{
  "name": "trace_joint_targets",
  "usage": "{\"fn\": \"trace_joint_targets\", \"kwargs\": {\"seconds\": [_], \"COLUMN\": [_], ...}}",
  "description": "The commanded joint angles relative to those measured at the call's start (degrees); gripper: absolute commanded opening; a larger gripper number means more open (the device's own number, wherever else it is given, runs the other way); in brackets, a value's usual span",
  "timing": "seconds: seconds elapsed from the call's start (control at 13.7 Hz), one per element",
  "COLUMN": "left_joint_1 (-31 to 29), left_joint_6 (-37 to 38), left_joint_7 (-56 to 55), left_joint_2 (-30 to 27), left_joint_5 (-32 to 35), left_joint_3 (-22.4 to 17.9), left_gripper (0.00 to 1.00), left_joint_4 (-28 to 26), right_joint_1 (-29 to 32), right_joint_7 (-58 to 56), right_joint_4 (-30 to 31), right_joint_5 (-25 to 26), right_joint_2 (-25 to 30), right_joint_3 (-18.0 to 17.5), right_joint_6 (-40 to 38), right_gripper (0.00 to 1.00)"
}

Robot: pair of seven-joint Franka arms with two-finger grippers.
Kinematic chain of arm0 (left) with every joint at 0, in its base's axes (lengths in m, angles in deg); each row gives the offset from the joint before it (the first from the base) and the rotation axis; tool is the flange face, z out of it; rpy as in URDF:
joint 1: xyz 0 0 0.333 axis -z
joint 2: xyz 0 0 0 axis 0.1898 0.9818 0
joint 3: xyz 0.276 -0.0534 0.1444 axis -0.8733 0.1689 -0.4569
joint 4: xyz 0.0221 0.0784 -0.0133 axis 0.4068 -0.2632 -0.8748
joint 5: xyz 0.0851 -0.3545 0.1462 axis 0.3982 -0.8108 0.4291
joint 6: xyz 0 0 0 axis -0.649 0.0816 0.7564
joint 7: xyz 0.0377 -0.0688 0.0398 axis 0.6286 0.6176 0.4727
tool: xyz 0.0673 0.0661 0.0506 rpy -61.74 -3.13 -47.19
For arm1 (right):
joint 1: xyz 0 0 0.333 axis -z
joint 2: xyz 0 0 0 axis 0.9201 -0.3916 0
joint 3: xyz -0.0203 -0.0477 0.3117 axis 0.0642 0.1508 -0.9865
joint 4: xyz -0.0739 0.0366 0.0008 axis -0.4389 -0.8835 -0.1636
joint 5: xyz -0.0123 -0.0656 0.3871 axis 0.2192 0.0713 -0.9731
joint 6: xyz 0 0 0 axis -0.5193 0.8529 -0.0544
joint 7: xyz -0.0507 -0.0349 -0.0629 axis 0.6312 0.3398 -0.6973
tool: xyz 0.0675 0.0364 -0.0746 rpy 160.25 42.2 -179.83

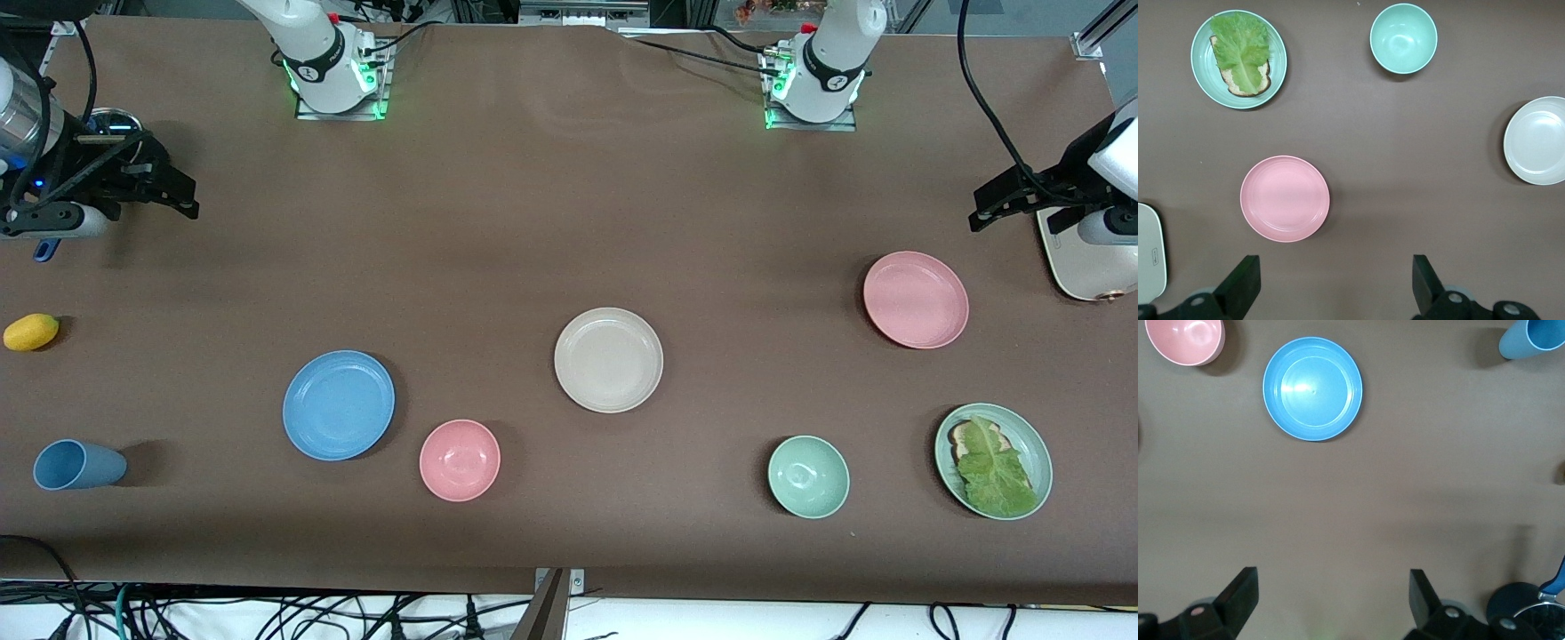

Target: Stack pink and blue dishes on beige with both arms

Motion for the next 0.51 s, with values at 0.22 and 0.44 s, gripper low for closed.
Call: {"fn": "trace_joint_targets", "kwargs": {"seconds": [0.22, 0.44], "left_joint_1": [-0.3, -0.3], "left_joint_6": [1.4, 1.4], "left_joint_7": [1.3, 1.3], "left_joint_2": [1.1, 1.1], "left_joint_5": [-0.7, -0.7], "left_joint_3": [0.0, 0.0], "left_gripper": [1.00, 1.00], "left_joint_4": [2.2, 2.2], "right_joint_1": [0.0, 0.0], "right_joint_7": [1.0, 1.0], "right_joint_4": [0.6, 0.6], "right_joint_5": [0.8, 0.8], "right_joint_2": [1.0, 1.1], "right_joint_3": [-0.3, -0.3], "right_joint_6": [0.5, 0.2], "right_gripper": [1.00, 1.00]}}
